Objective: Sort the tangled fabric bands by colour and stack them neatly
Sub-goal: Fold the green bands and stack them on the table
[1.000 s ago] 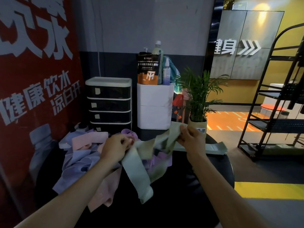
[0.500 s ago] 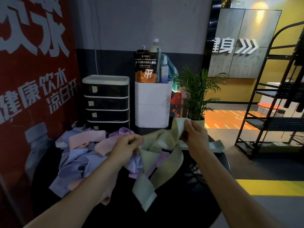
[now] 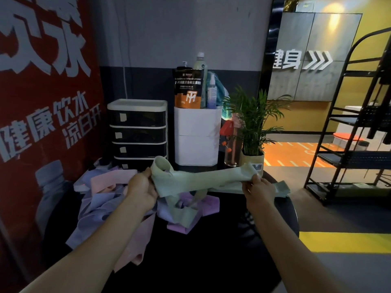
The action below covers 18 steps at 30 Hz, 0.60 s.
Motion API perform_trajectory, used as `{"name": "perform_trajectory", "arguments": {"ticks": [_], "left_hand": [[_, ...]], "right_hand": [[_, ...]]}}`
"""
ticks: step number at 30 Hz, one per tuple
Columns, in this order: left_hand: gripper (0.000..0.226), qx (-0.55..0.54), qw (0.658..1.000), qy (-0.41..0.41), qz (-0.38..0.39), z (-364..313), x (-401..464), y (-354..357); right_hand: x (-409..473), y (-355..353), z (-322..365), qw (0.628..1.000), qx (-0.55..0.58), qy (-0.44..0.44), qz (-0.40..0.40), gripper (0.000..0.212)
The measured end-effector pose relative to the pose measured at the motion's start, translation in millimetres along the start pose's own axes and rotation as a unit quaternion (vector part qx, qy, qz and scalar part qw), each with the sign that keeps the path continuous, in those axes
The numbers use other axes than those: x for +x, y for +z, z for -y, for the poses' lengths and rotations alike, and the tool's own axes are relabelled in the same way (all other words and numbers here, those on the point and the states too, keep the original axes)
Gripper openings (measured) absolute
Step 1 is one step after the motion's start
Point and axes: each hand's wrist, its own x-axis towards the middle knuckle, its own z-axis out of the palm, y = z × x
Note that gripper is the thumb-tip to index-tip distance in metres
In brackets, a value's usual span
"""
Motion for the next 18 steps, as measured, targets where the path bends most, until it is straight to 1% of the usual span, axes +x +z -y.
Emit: {"name": "perform_trajectory", "arguments": {"ticks": [1,2,3,5,7,9,11,13,15,16,18], "left_hand": [[0.028,0.007,1.000,0.016,-0.012,2,-1,2],[0.025,0.022,0.999,0.036,-0.021,3,0,5],[0.023,0.038,0.997,0.060,-0.026,4,0,5],[0.023,0.078,0.991,0.104,-0.015,8,-1,6],[0.019,0.120,0.984,0.132,0.021,15,-5,9],[0.012,0.142,0.979,0.132,0.063,23,-9,15],[0.014,0.162,0.975,0.127,0.079,27,-12,19],[0.015,0.165,0.976,0.128,0.062,27,-12,19],[0.016,0.134,0.982,0.123,0.040,24,-13,19],[0.016,0.124,0.985,0.116,0.030,22,-13,19],[0.013,0.105,0.990,0.090,0.007,19,-13,18]], "right_hand": [[0,-1,-2,1.000,-0.016,-0.001,-0.002,0.017],[3,-2,-3,0.998,-0.061,-0.013,-0.003,0.018],[6,-5,-3,0.990,-0.139,-0.035,0.002,0.018],[9,-9,-5,0.948,-0.305,-0.083,0.032,0.014],[2,-5,-9,0.904,-0.405,-0.112,0.076,0.007],[-8,2,-14,0.870,-0.458,-0.138,0.118,0.007],[-20,11,-14,0.828,-0.505,-0.178,0.167,0.016],[-34,20,-14,0.803,-0.504,-0.179,0.261,0.029],[-47,29,-21,0.778,-0.487,-0.166,0.360,0.046],[-53,33,-26,0.757,-0.494,-0.177,0.390,0.054],[-60,38,-38,0.714,-0.525,-0.206,0.414,0.068]]}}
